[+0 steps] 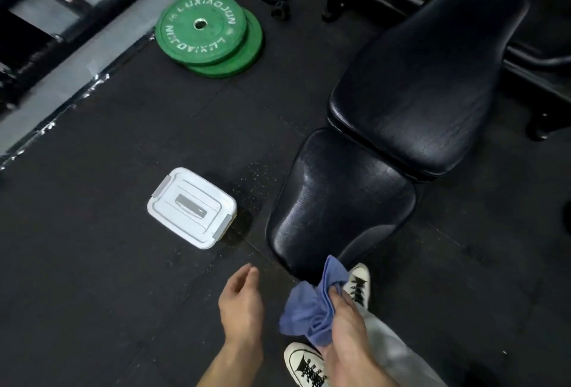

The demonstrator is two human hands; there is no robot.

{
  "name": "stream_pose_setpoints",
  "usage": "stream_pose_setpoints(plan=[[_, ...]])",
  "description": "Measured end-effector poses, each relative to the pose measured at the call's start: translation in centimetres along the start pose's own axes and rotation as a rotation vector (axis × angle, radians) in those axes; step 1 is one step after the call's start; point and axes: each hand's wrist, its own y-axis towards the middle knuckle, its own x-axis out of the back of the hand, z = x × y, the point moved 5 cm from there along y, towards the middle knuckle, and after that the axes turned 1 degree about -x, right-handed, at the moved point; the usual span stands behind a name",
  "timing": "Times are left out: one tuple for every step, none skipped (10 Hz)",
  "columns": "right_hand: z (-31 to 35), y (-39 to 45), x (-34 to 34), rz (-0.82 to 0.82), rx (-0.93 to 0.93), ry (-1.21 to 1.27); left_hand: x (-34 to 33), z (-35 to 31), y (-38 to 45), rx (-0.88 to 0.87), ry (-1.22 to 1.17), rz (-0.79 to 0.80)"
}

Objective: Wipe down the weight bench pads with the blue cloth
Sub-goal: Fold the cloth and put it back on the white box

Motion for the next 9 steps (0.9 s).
stream_pose_setpoints(plan=[[1.2,-2.8,-2.7,0.189,0.133,-0.083,1.7,-1.3,0.2,0.061,0.096,0.097],[1.2,-3.9,-6.4,0.326,0.163,-0.124,1.8,-2.2,0.4,0.225,-0.036,0.342],[1.4,-4.1,-10.9,0.362,0.163,-0.145,2.8,-4.4,2.4,0.172,-0.11,0.403],[1.4,-3.0,-15.2,0.403,0.21,-0.276,3.9,-6.5,5.6,0.083,-0.121,0.364],[1.6,-2.4,-19.4,0.357,0.285,-0.476,5.8,-8.8,8.8,-0.1,-0.03,0.264],[1.6,-2.6,-22.4,0.364,0.442,-0.636,8.5,-12.7,9.8,-0.31,0.054,0.201],[1.0,-3.6,-24.5,0.45,0.447,-0.53,11.9,-17.9,7.7,-0.63,0.136,0.235],[-1.2,-3.1,-25.7,0.446,0.184,-0.34,15.0,-20.0,7.5,-0.69,0.29,0.264],[-2.9,-2.6,-26.6,0.368,0.093,-0.365,17.0,-21.2,8.8,-0.695,0.443,0.278]])
